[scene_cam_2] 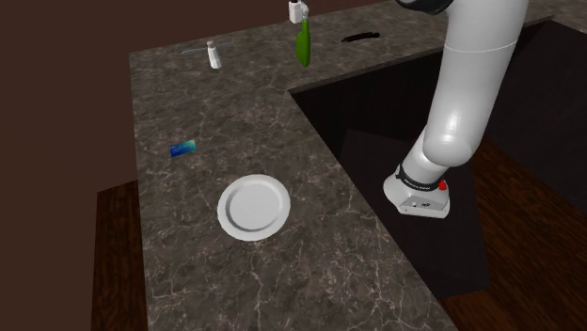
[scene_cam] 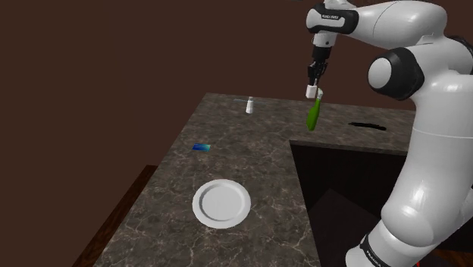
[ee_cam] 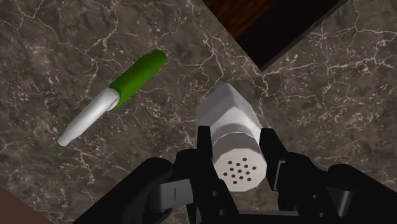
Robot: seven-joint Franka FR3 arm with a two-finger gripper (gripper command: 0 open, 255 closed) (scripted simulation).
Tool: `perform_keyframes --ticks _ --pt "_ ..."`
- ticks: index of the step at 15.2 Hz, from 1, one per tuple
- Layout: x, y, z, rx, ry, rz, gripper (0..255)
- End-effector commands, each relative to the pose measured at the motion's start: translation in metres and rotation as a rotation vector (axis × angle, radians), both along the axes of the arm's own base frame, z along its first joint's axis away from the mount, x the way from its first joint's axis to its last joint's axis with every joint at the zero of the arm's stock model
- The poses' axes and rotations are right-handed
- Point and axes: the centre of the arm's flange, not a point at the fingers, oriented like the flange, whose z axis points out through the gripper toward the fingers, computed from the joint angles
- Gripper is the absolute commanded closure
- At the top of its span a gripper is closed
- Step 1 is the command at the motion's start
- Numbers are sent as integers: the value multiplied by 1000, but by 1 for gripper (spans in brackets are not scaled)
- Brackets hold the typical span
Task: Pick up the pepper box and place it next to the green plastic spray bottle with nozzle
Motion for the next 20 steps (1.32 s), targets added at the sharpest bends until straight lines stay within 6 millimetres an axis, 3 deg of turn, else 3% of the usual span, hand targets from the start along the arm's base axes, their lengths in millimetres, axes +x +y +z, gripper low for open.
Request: perform_keyframes --ticks 1,20 --pt "0 0 -11 0 0 0 255" --pt "0 0 -111 0 0 0 255"
